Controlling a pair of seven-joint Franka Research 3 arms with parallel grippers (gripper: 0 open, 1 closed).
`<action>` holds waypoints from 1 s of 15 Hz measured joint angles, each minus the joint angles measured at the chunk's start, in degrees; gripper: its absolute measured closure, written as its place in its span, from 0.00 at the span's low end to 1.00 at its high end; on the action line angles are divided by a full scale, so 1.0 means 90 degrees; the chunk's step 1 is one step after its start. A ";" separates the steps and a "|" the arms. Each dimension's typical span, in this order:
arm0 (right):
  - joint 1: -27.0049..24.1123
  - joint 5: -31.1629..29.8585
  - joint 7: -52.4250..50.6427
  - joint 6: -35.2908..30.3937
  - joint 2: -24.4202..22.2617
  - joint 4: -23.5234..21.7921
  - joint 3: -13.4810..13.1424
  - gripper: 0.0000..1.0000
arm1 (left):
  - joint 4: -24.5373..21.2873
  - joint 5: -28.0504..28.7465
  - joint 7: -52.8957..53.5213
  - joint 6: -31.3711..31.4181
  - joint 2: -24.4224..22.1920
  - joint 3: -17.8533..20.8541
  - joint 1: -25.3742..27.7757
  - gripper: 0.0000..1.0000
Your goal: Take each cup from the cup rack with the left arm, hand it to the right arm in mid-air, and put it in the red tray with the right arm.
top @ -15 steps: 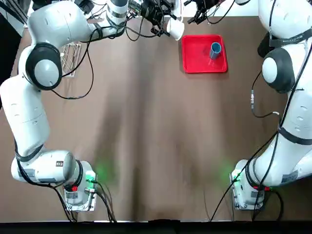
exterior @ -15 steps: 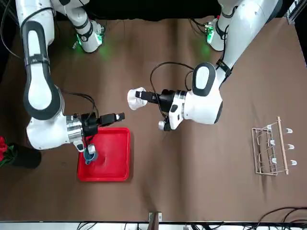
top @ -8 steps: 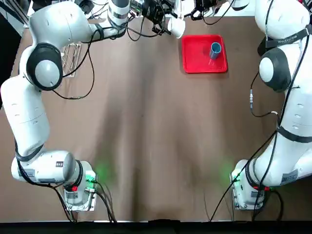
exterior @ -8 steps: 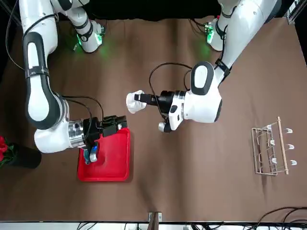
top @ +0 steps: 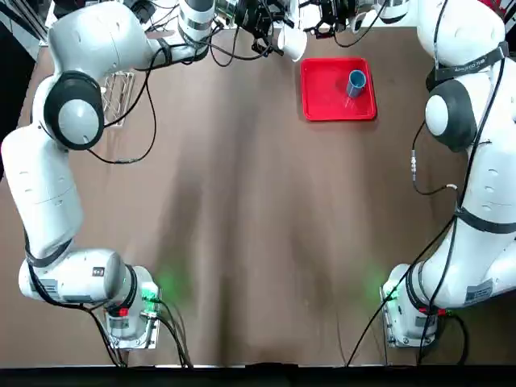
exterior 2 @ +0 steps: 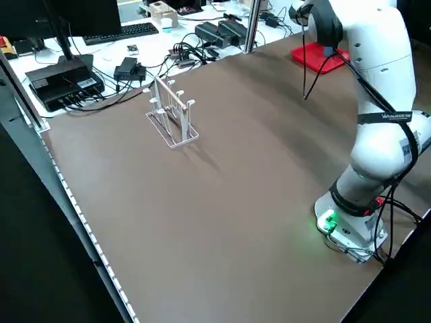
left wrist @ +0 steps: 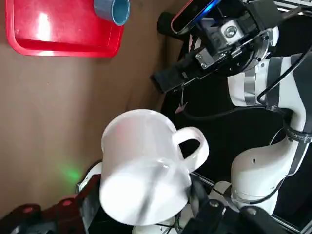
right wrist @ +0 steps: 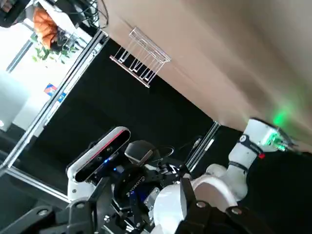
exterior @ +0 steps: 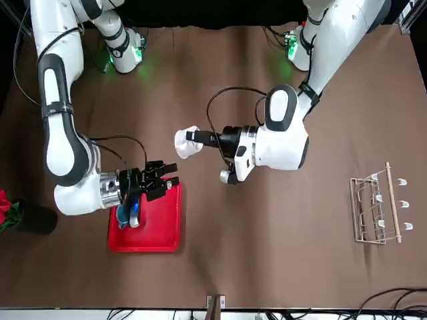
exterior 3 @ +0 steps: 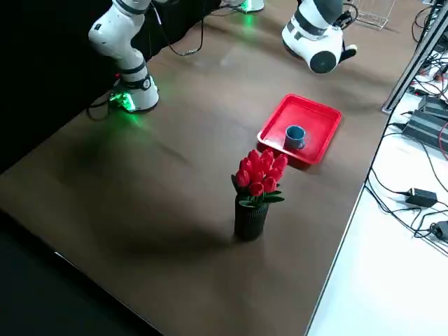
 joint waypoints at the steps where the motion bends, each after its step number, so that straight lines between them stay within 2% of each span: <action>1: 0.0001 0.0001 0.0223 -0.0014 0.0000 0.0005 0.0002 0.36 | 0.0001 0.0000 0.0000 0.0000 0.0000 0.0000 0.0000 0.23; 4: 0.0017 0.0001 0.0587 -0.0246 0.0003 0.0011 0.0008 0.37 | 0.0032 0.0000 0.0000 0.0001 0.0000 0.0000 0.0000 0.23; 15: 0.0174 0.0048 0.0928 -0.0722 0.0070 0.0010 0.0067 0.54 | 0.0098 0.0000 0.0000 0.0263 0.0002 0.0000 -0.0077 0.24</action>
